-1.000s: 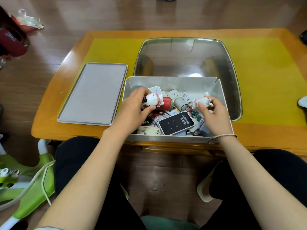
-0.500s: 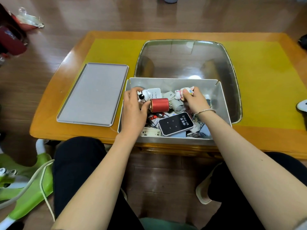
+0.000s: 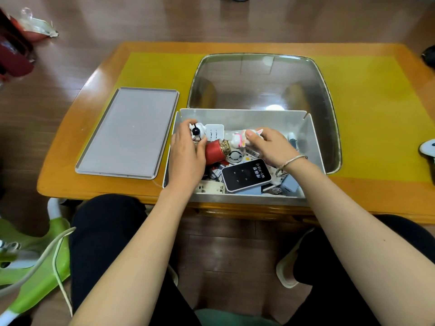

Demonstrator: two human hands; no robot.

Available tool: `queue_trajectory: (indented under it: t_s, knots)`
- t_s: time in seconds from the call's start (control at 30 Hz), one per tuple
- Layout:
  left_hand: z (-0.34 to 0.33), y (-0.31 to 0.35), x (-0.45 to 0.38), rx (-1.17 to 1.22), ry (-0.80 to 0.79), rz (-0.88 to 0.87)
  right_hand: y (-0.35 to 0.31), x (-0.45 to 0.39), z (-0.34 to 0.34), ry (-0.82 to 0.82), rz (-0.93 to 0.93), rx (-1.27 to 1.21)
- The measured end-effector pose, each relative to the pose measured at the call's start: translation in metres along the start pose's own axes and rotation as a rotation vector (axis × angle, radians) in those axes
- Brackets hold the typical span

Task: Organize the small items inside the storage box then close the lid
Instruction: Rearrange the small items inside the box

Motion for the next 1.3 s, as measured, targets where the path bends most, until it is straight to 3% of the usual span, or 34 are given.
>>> queue_trajectory:
  t_s: [0.2,0.37,0.53,0.7,1.07,1.3]
  knots:
    - [-0.002,0.008,0.003,0.039,-0.071,-0.010,-0.002,0.001,0.028,-0.020,0.006,-0.107]
    - [-0.008,0.017,-0.001,0.083,-0.122,-0.083,0.003,0.000,0.068,0.085,0.064,-0.113]
    - [-0.021,0.040,-0.019,0.134,-0.152,-0.176,0.026,-0.006,0.097,0.283,0.021,-0.008]
    - [-0.055,0.067,-0.038,0.181,-0.348,-0.211,0.035,-0.009,0.093,0.304,0.053,0.148]
    - [-0.131,0.059,-0.064,-0.158,-0.702,-0.173,0.044,-0.011,0.092,0.292,0.073,0.431]
    - [-0.139,0.045,-0.067,-0.346,-0.704,-0.276,0.048,-0.013,0.087,0.299,0.110,0.464]
Point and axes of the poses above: each hand's wrist, its own x-axis away from the middle knuckle, its own z-axis out of the back of the hand, y = z × x, the point moved 5 cm from there along -x, towards the middle knuckle, and after that the axes turned 1 degree about -y, right-handed, at the moved point
